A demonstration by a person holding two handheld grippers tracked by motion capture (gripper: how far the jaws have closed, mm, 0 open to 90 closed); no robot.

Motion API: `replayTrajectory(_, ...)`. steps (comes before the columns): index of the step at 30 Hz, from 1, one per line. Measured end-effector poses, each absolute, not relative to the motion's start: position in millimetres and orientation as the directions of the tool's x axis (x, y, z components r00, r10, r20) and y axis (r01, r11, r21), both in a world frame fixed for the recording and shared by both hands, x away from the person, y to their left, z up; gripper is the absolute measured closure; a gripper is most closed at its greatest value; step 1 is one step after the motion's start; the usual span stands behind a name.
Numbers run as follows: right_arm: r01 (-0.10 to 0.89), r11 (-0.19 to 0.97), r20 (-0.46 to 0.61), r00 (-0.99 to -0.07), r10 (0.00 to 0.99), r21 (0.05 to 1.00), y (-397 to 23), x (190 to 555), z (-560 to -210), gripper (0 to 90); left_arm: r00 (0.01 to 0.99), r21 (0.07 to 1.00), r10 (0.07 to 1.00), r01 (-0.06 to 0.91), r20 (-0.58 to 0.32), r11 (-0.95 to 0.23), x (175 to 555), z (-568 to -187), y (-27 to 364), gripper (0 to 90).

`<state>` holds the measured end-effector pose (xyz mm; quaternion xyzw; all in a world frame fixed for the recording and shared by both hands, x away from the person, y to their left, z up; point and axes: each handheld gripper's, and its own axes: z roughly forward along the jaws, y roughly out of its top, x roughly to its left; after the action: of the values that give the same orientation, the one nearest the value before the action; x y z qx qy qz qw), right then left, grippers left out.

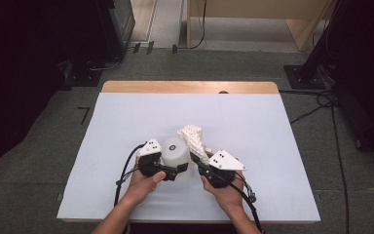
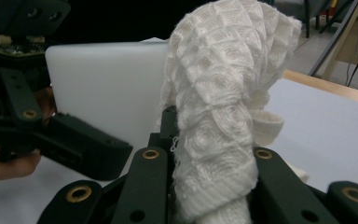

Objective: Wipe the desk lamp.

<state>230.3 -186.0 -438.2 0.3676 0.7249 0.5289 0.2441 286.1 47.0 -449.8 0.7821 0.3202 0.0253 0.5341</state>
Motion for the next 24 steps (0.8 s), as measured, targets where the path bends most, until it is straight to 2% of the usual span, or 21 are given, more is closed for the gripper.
replayTrajectory(3,0.280,0.174,0.036,-0.614,0.788,0.944,-182,230,-442,76.9,0.780,0.855,0.508,0.497,-0.367,-0.146,292,-447,59,8.8)
replayTrajectory(7,0.309,0.180,0.055,-0.621,0.782,0.934,-176,231,-449,76.9,0.758,0.866,0.538,0.490,-0.368,-0.097,294,-442,69,8.8)
replayTrajectory(12,0.304,0.201,0.036,-0.625,0.779,0.931,-172,228,-450,76.9,0.750,0.863,0.547,0.496,-0.371,-0.094,295,-441,69,8.8)
replayTrajectory(19,0.278,0.179,0.031,-0.613,0.789,0.944,-179,227,-440,76.9,0.781,0.851,0.555,0.474,-0.286,-0.228,288,-448,49,8.8)
replayTrajectory(22,0.266,0.172,0.027,-0.610,0.792,0.949,-182,228,-437,76.8,0.787,0.852,0.558,0.461,-0.262,-0.250,287,-449,45,8.8)
replayTrajectory(24,0.265,0.169,0.026,-0.602,0.798,0.949,-184,229,-436,76.6,0.783,0.870,0.584,0.425,-0.214,-0.251,285,-449,44,8.7)
